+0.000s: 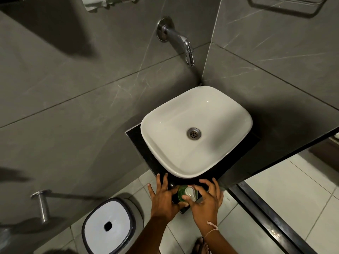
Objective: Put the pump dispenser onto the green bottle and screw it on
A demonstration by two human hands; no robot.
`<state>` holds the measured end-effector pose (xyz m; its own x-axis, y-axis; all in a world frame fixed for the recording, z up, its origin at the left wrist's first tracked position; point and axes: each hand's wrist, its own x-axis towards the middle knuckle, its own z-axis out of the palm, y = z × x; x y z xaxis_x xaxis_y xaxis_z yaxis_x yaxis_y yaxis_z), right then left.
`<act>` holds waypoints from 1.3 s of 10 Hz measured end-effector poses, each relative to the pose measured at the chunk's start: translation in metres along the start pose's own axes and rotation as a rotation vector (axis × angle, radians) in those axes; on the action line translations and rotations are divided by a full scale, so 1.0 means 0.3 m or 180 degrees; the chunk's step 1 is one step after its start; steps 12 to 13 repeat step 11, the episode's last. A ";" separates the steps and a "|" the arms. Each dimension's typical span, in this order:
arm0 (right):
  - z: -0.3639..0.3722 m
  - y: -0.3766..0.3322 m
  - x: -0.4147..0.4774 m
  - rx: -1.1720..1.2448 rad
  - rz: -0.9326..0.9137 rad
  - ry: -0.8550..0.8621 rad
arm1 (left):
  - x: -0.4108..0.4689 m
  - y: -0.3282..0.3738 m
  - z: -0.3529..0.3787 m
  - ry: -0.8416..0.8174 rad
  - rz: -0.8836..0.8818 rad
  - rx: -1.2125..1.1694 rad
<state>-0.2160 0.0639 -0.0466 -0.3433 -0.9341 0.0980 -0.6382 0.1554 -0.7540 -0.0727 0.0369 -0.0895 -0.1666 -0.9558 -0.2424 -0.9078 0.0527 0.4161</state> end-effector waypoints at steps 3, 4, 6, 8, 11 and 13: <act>-0.024 0.018 0.000 -0.0010 -0.0074 -0.0548 | -0.022 -0.006 0.013 -0.0024 -0.0005 -0.0001; -0.024 0.008 0.008 -0.0063 -0.0131 -0.0413 | -0.021 -0.006 0.015 0.0004 -0.0010 0.0015; -0.018 0.004 0.023 -0.0010 -0.0091 -0.0335 | -0.005 -0.010 0.009 0.0044 0.0024 0.0067; -0.012 0.003 0.021 -0.0083 -0.0039 -0.0274 | -0.004 -0.003 0.012 0.0042 0.0019 0.0131; -0.068 0.000 0.006 0.0016 0.0201 -0.0753 | -0.036 -0.008 -0.006 -0.0249 -0.0040 0.0294; -0.068 0.000 0.006 0.0016 0.0201 -0.0753 | -0.036 -0.008 -0.006 -0.0249 -0.0040 0.0294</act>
